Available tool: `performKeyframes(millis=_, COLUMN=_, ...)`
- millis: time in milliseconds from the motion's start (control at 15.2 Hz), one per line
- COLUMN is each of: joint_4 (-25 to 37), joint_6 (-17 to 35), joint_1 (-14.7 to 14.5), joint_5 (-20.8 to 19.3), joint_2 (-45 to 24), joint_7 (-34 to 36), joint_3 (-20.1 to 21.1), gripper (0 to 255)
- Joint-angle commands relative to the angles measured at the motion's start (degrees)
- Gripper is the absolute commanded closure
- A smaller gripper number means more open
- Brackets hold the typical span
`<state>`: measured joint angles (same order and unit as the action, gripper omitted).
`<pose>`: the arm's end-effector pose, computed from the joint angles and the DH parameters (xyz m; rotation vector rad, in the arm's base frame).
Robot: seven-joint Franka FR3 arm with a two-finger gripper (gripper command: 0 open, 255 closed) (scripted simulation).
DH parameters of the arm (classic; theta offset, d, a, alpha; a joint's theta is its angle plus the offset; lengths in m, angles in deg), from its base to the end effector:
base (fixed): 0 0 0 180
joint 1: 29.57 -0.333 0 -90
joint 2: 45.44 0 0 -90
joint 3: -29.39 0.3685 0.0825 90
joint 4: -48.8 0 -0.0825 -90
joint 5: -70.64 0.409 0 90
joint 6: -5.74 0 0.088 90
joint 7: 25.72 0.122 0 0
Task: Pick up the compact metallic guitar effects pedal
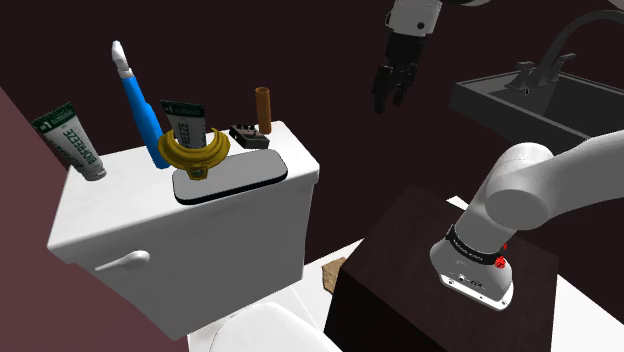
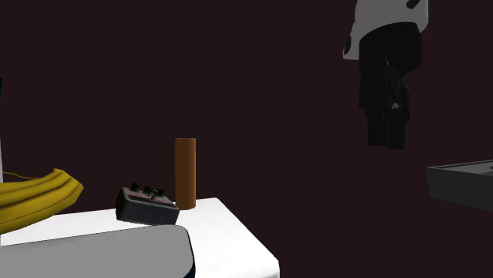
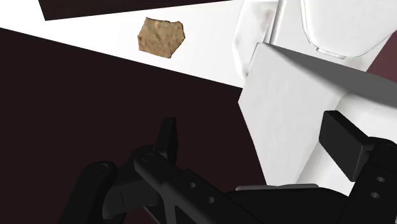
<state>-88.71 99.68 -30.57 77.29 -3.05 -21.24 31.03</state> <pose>0.3119 0.0303 0.5831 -3.0454 0.0746 0.0401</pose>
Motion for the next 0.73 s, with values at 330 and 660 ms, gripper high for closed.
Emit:
performKeyframes(millis=330, joint_4=1.7, joint_6=9.1, joint_1=-2.0, joint_5=2.7, joint_2=-6.8, joint_7=0.5, joint_3=2.6, gripper=0)
performKeyframes(millis=660, joint_4=5.1, joint_6=17.2, joint_1=-3.8, joint_5=4.5, joint_2=-14.3, joint_7=1.0, joint_3=5.2, gripper=0)
